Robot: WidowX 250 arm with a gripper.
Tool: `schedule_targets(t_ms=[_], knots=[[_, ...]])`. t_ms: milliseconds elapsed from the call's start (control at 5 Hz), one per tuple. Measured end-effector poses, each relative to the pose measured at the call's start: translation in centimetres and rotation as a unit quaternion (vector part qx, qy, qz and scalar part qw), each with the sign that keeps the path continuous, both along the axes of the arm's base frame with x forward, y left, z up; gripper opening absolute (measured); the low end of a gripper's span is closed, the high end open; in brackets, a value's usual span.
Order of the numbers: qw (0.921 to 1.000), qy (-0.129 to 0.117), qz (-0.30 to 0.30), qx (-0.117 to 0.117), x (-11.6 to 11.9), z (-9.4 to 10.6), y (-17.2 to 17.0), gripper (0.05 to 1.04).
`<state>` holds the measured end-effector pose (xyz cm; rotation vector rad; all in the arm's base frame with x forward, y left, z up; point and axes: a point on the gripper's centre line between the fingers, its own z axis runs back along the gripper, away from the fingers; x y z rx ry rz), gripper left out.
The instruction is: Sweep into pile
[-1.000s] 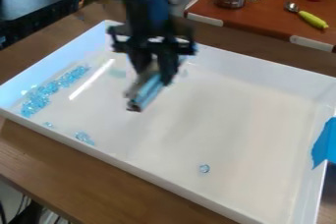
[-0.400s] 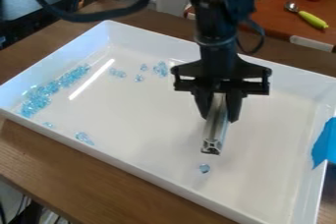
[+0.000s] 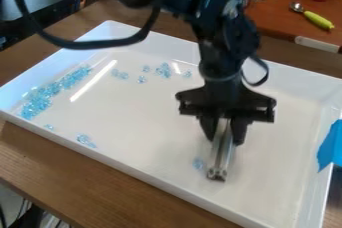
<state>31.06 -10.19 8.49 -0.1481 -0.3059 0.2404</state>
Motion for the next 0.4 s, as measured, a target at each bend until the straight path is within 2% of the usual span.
schedule_targets(t_ms=[200, 400], knots=[[0.9997, -0.021, -0.015, 0.002, -0.7, -0.1, 0.8, 0.375], [0.9995, -0.02, -0.023, 0.008, -1.5, -0.2, 3.0, 0.375]])
